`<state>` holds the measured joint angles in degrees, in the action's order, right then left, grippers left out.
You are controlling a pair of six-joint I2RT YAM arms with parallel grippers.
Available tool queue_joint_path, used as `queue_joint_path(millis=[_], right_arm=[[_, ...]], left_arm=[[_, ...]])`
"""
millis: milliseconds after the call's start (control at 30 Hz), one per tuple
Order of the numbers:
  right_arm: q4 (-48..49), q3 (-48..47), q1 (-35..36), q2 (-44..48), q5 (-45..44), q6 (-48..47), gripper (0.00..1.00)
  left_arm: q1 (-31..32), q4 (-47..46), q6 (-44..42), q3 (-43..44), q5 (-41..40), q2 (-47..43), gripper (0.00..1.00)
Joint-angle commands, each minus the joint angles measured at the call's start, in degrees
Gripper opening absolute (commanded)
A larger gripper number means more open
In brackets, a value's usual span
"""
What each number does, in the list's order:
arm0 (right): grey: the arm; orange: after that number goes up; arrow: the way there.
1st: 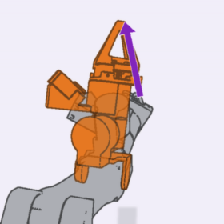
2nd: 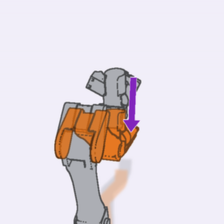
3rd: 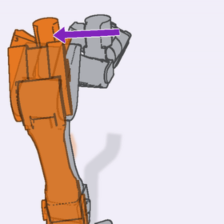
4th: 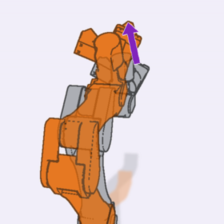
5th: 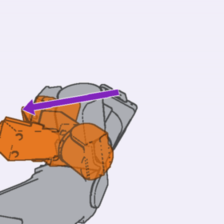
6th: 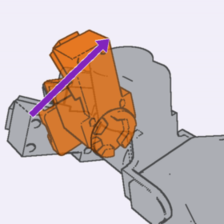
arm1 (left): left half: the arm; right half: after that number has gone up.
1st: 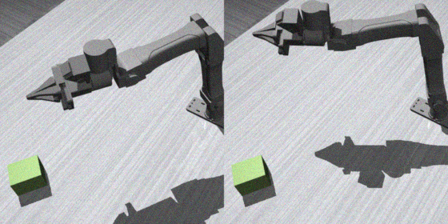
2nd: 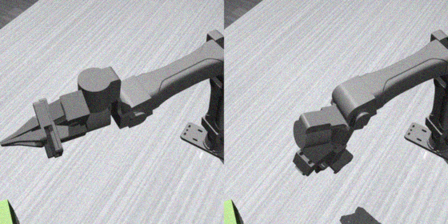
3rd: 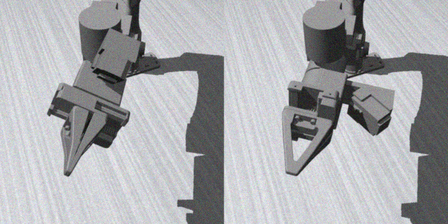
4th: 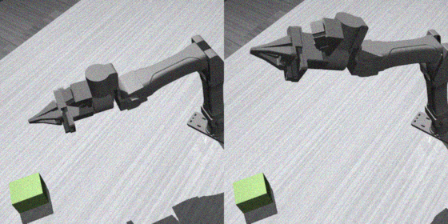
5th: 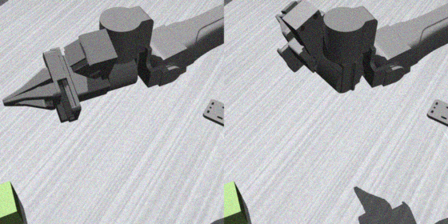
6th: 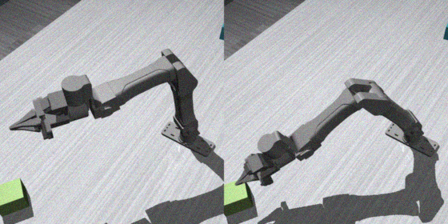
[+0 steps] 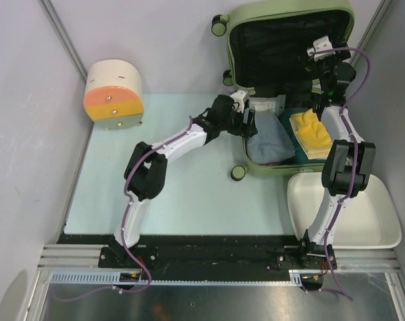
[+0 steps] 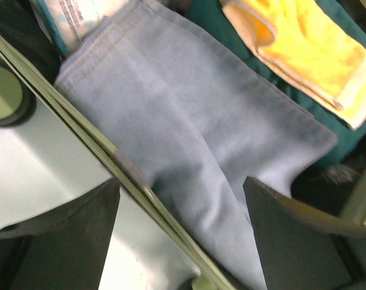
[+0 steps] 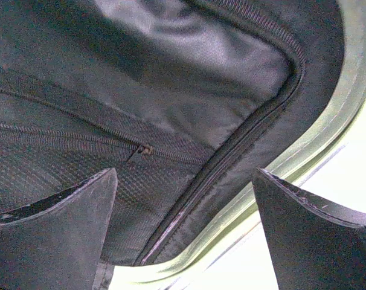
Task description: Open, take out, and arrange the luggage
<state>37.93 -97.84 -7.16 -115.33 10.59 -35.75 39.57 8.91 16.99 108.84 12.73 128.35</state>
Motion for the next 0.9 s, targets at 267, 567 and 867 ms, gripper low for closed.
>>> queue_joint_path(millis=[267,567,867], right_arm=[[-0.9,-1.6,0.3,4.6,3.4,1.1,1.00],[-3.2,3.4,-0.5,8.7,6.1,1.4,1.00],[-5.1,6.3,-0.6,11.1,4.5,2.1,1.00]], left_arm=[[0.5,-4.9,7.3,-7.2,1.7,-6.4,0.85],[1.7,-5.1,1.3,-13.9,4.9,-13.1,0.85],[7.5,-2.2,2.0,-33.1,2.1,-36.8,1.00]])
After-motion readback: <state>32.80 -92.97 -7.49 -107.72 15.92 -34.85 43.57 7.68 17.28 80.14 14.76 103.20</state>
